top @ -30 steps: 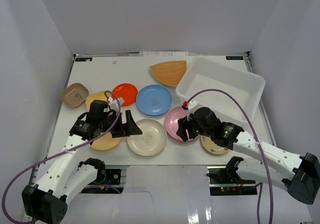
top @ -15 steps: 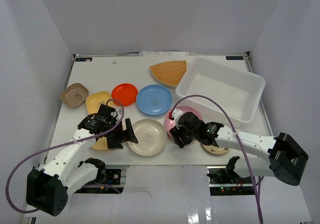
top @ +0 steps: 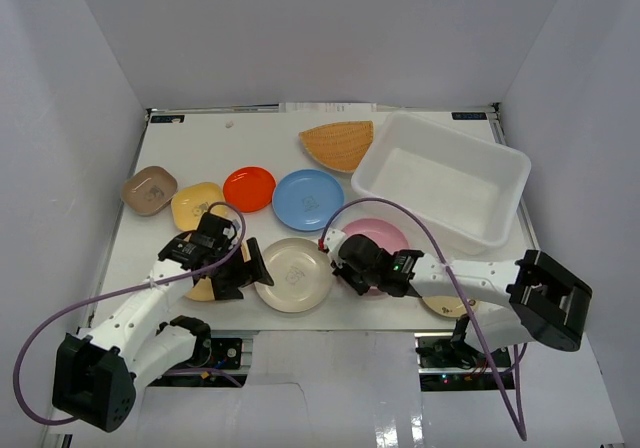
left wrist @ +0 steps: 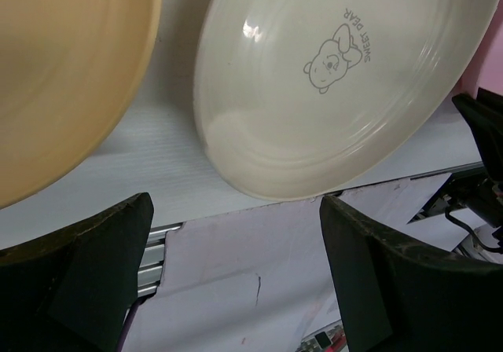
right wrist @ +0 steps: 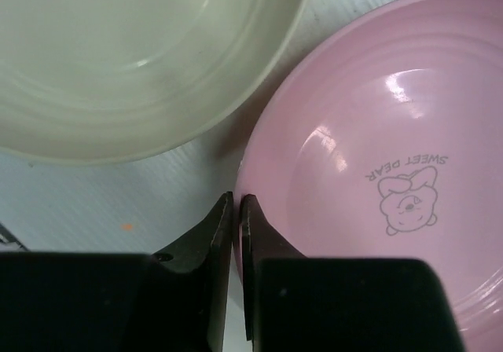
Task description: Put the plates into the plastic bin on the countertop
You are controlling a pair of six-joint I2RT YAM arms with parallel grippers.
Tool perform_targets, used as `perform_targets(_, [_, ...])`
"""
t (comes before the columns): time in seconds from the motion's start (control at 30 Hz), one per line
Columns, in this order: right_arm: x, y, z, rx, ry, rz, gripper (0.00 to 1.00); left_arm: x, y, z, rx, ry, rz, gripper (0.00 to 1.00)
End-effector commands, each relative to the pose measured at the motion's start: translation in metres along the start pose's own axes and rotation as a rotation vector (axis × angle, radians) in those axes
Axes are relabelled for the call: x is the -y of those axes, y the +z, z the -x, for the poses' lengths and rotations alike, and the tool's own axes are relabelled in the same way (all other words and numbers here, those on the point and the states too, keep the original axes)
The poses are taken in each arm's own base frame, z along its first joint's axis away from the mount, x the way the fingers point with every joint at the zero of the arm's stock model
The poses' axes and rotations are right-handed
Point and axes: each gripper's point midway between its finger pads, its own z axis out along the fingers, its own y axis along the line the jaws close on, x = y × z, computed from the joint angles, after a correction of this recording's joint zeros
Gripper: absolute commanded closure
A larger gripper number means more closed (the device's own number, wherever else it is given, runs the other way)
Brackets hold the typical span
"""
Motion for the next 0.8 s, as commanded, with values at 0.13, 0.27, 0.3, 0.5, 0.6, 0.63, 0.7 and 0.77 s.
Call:
perform_targets(0.13, [-0.035, -0.061, 0.055, 0.19, 0.035, 0.1, 0.92, -0.006, 0.01, -0.001, -0.035, -0.019, 0.049, 0.02])
perform_targets(0.27, [-0.039, -0.114, 0.103, 0.386, 0.066, 0.152, 0.92, -0.004, 0.017, -0.003, -0.068, -0.001, 0.073, 0.02])
perform_targets(0.3, [-0.038, -0.131, 0.116, 0.451, 0.072, 0.159, 0.92, -0.003, 0.017, 0.002, -0.049, 0.007, 0.082, 0.02])
perform_targets(0.5, [0.042, -0.204, 0.182, 0.681, 0.1, -0.243, 0.92, 0.002, 0.024, 0.015, -0.004, 0.007, 0.089, 0.04])
perform_targets(0.6, [0.096, -0.224, 0.191, 0.668, 0.099, -0.479, 0.92, 0.005, 0.026, 0.018, 0.014, 0.026, 0.1, 0.09])
perform_targets(0.63, [0.11, -0.224, 0.192, 0.66, 0.107, -0.499, 0.92, 0.007, 0.028, 0.017, 0.019, 0.049, 0.101, 0.1])
perform_targets(0.7, [0.156, -0.211, 0.184, 0.616, 0.157, -0.53, 0.92, 0.006, 0.032, 0.015, 0.013, 0.063, 0.124, 0.18])
perform_targets(0.77, [0.202, -0.196, 0.164, 0.556, 0.208, -0.611, 0.92, 0.005, 0.038, 0.01, 0.006, 0.09, 0.145, 0.21])
